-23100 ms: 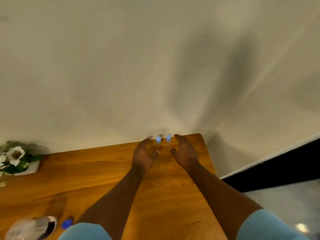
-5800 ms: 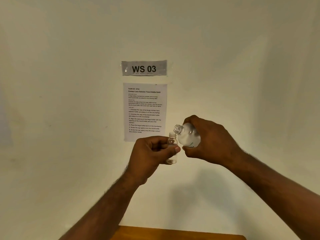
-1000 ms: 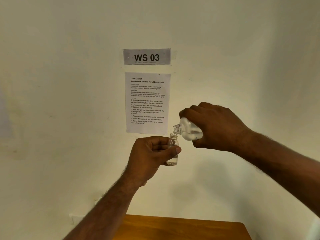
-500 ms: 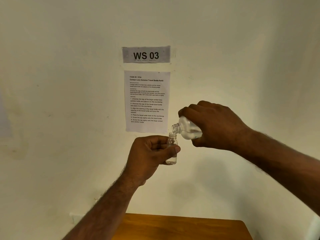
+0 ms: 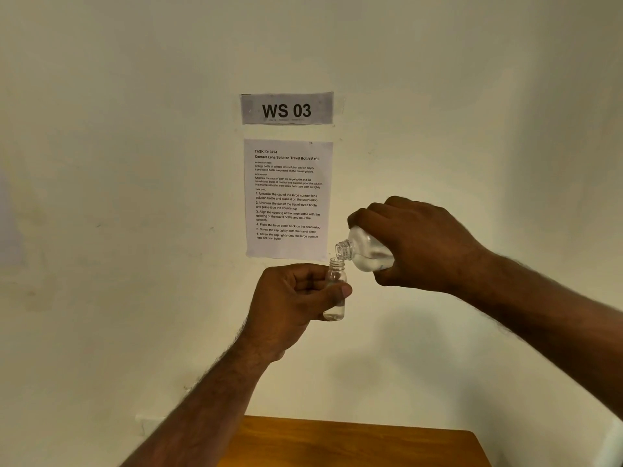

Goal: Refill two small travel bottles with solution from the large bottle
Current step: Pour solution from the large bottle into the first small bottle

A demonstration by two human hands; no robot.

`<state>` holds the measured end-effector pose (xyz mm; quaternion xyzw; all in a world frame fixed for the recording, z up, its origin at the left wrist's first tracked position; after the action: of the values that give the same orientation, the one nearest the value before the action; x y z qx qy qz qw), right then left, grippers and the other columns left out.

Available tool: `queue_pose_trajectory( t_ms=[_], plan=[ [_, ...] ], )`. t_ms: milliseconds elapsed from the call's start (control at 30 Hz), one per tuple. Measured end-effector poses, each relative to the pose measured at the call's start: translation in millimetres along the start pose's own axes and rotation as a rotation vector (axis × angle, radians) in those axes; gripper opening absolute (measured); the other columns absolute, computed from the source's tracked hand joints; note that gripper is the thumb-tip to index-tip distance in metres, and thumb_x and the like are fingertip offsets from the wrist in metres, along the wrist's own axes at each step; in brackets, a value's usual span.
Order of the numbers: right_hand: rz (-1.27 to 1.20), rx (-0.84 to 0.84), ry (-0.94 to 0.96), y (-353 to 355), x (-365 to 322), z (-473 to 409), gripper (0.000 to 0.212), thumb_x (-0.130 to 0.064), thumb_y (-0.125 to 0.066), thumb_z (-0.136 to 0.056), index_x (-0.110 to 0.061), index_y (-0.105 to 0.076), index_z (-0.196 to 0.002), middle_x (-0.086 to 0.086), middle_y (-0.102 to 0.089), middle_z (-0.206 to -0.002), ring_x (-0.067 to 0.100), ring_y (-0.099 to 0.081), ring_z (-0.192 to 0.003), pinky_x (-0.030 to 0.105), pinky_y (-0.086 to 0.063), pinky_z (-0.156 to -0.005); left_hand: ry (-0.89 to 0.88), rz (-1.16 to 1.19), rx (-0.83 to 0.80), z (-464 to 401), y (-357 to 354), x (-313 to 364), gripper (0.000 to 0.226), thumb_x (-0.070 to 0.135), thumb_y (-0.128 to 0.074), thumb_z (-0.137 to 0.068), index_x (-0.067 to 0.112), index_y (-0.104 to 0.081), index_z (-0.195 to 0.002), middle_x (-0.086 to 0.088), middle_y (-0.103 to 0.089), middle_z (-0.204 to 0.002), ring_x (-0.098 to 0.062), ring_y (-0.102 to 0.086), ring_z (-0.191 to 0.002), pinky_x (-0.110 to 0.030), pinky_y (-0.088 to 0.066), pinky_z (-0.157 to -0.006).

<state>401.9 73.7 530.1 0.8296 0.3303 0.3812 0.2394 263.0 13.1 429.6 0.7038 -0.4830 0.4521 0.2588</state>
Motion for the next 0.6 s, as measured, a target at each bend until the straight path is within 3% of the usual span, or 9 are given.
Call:
queue_pose_trajectory(
  t_ms=[600],
  plan=[
    [0.012,-0.021,0.003,4.8,-1.1,2.5,0.063,-0.034,-0.073,-0.060,-0.031,-0.052,-0.119,-0.013,-0.061,-0.097,0.019,-0.056,-0.084,0.027,-0.038,-0.060,-0.004,-0.010,-0.011,1.2,-2.3,1.6,0.017,-0.001,-0.082,-0.076,0.005,-0.080,-0.092,-0.017,-0.078,-0.080,-0.025,-0.074,-0.071,-0.044,-0.064,-0.065]
  ],
)
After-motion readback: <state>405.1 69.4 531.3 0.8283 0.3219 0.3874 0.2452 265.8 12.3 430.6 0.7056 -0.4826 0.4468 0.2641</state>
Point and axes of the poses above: each hand's wrist, its own z-axis away from the middle knuckle, its own y-axis out of the back of the hand, x = y × z, the point moved 8 cm from there along -z, towards the middle knuckle
